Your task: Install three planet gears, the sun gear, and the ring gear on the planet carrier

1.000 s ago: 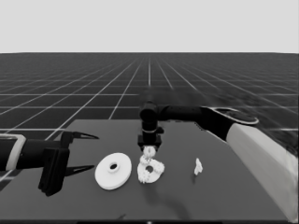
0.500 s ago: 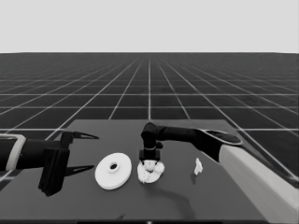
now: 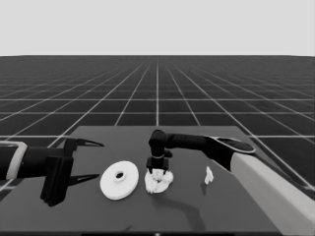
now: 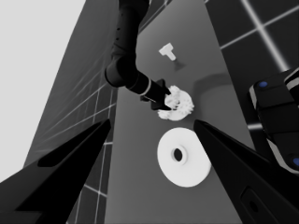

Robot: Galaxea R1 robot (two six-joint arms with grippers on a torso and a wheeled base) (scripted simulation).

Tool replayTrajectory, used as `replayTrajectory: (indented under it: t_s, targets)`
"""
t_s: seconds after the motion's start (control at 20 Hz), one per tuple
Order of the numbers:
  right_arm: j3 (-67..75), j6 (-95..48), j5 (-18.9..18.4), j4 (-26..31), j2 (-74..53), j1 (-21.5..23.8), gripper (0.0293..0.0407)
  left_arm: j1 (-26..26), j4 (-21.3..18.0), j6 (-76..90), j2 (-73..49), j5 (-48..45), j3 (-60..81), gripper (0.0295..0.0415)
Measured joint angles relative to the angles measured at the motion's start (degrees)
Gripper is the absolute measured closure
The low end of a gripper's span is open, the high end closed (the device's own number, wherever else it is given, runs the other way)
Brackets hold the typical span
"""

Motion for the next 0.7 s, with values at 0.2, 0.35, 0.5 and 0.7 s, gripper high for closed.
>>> replayTrajectory:
  t_s: [0.2,0.35,0.5,0.7]
  targets:
    - [-0.05,2.40,0.01,-0.01,-0.05,-0.29,0.0390,0.00,0.00,0.00,0.00,0.00,0.00,0.0326]
    - [-0.06,4.20,0.01,-0.01,-0.06,-0.34,0.0390,0.00,0.00,0.00,0.00,0.00,0.00,0.0326]
    - [-0.06,6.00,0.01,-0.01,-0.06,-0.34,0.0390,0.00,0.00,0.00,0.00,0.00,0.00,0.0326]
    - [-0.06,8.40,0.01,-0.01,-0.06,-0.35,0.0390,0.00,0.00,0.00,0.00,0.00,0.00,0.0326]
